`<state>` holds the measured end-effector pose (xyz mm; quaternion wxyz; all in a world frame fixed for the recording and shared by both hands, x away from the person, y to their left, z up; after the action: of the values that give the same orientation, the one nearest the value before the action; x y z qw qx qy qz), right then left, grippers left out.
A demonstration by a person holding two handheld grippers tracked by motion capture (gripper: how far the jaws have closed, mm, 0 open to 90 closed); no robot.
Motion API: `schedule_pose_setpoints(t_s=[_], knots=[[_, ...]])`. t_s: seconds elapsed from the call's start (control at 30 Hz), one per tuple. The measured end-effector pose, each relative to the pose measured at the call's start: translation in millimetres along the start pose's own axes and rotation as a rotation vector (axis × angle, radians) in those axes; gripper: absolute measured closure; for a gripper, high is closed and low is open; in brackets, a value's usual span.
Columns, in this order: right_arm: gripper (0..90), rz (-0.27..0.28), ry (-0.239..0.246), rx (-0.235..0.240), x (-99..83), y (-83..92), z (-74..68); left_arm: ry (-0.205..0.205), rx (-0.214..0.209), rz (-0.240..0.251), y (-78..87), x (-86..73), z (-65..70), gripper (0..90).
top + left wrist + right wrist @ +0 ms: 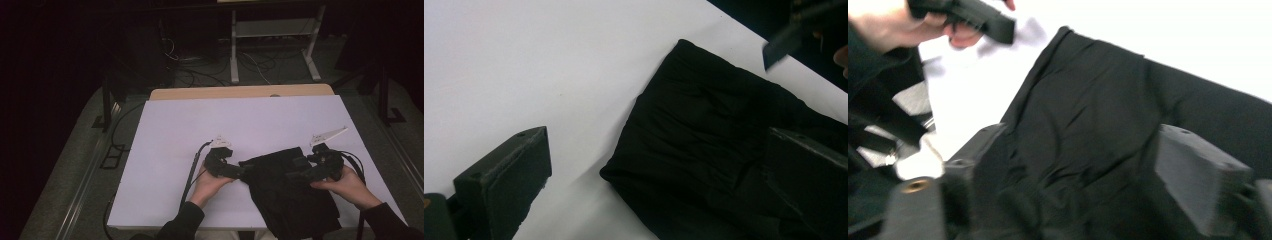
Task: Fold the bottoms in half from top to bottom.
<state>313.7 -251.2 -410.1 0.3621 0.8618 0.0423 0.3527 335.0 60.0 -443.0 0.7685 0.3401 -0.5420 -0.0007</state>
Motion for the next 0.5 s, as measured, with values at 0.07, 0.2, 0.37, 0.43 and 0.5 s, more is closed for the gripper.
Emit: schedule_pose_setpoints(t_s=[0.07, 0.2, 0.37, 0.43, 0.5], knots=[[13.3, 0.017, -0.009, -0.01, 4.2, 2.8, 4.5, 0.003, 0.0, 0.001, -0.5, -0.1, -0.2, 0.0], [6.0, 0.034, -0.025, -0.024, 11.6, 6.6, 13.9, 0.011, 0.003, -0.001, -1.5, -0.7, -1.4, 0.0], [0.1, 0.069, -0.038, -0.034, 20.1, 10.0, 26.6, 0.02, 0.004, 0.002, -2.8, -0.9, -2.8, 0.0], [0.0, 0.086, -0.044, -0.033, 22.5, 11.1, 32.8, 0.027, 0.004, 0.002, -3.5, -1.2, -3.4, 0.0], [0.0, 0.096, -0.053, -0.041, 24.6, 11.0, 39.6, 0.032, 0.004, 0.002, -4.5, -1.6, -4.2, 0.0]])
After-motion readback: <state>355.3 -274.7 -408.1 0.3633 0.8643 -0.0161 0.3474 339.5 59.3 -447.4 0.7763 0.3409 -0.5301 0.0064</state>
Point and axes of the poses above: each handheld gripper's, and its own axes: y roughly backward along the jaws, x roughly out of its top, z roughly to its right, the point moved 1 cm from there along -y, roughly forward along the jaws, and after that the axes turned 10 degrees about -y, right-handed, at the moved point
